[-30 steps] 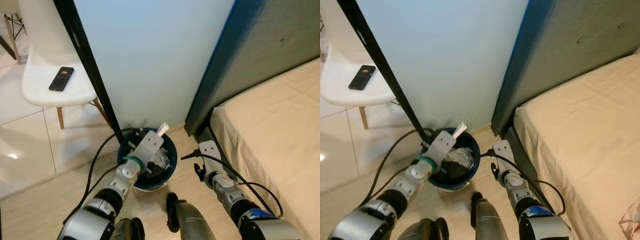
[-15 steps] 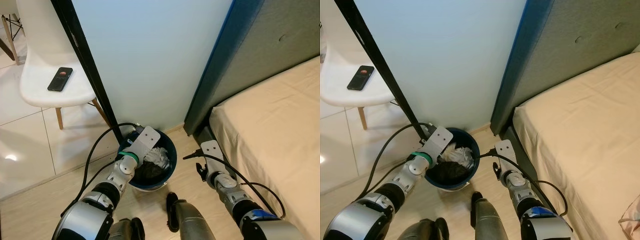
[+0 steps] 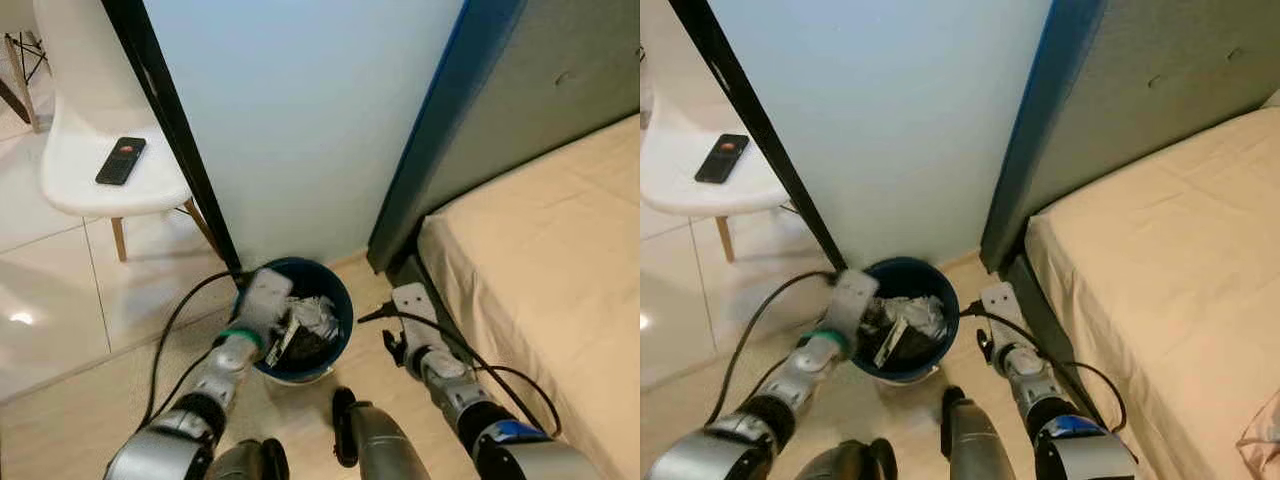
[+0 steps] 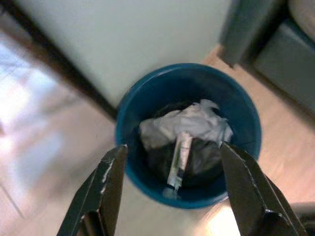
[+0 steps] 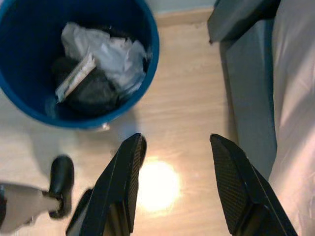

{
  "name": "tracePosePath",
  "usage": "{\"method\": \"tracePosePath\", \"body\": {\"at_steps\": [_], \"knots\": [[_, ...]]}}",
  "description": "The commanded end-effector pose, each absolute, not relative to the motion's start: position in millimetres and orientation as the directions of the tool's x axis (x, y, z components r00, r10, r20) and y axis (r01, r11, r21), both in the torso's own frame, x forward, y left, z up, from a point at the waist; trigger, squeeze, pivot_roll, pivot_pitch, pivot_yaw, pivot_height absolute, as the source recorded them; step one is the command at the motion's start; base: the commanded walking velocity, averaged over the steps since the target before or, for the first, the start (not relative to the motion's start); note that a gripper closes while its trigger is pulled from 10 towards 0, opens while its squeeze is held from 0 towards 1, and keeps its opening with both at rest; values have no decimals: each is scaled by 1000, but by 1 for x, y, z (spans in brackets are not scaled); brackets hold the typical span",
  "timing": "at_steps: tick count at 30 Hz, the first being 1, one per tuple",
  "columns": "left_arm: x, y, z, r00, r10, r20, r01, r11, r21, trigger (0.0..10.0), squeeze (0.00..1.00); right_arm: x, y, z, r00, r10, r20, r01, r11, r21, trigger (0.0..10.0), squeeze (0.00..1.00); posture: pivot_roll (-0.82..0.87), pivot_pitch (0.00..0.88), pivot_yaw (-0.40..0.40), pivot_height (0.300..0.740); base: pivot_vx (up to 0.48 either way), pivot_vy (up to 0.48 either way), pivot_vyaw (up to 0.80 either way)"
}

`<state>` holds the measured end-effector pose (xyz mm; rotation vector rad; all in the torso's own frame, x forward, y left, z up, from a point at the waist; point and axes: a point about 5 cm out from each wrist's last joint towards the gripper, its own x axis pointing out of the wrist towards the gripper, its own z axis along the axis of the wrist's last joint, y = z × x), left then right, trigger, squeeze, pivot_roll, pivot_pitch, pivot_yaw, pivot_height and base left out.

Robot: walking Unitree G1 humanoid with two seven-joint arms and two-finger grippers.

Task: Clean up the room

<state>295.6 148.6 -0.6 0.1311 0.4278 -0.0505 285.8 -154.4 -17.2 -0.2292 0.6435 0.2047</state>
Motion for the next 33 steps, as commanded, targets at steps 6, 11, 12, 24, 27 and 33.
{"method": "tracePosePath", "body": {"at_steps": [6, 11, 12, 24, 27, 33], "knots": [[217, 230, -52, 732, 289, -616, -340, 940, 37, 10000, 0, 240, -153, -55, 623, 120, -773, -325, 938, -116, 10000, 0, -72, 76, 13, 730, 0, 0, 0], [165, 258, -73, 580, 394, -713, -487, 869, 84, 10000, 0, 230, -161, -62, 584, 90, -807, -337, 931, -140, 10000, 0, -45, 45, 7, 730, 0, 0, 0], [165, 258, -73, 580, 394, -713, -487, 869, 84, 10000, 0, 230, -161, -62, 584, 90, -807, -337, 931, -140, 10000, 0, -45, 45, 7, 730, 0, 0, 0], [111, 240, -101, 406, 327, -853, -443, 887, 130, 10000, 0, 199, -187, -78, 485, -15, -875, -307, 934, -186, 10000, 0, -46, 15, 18, 730, -121, 0, -104], [111, 240, -101, 406, 326, -854, -439, 889, 130, 10000, 0, 196, -189, -79, 476, -21, -879, -306, 933, -188, 10000, 0, -47, 13, 15, 730, -292, 0, -767], [112, 237, -101, 406, 312, -859, -417, 900, 130, 10000, 0, 193, -197, -80, 464, -44, -885, -313, 926, -210, 10000, 0, -54, 0, 7, 730, -287, 0, -758]]}}
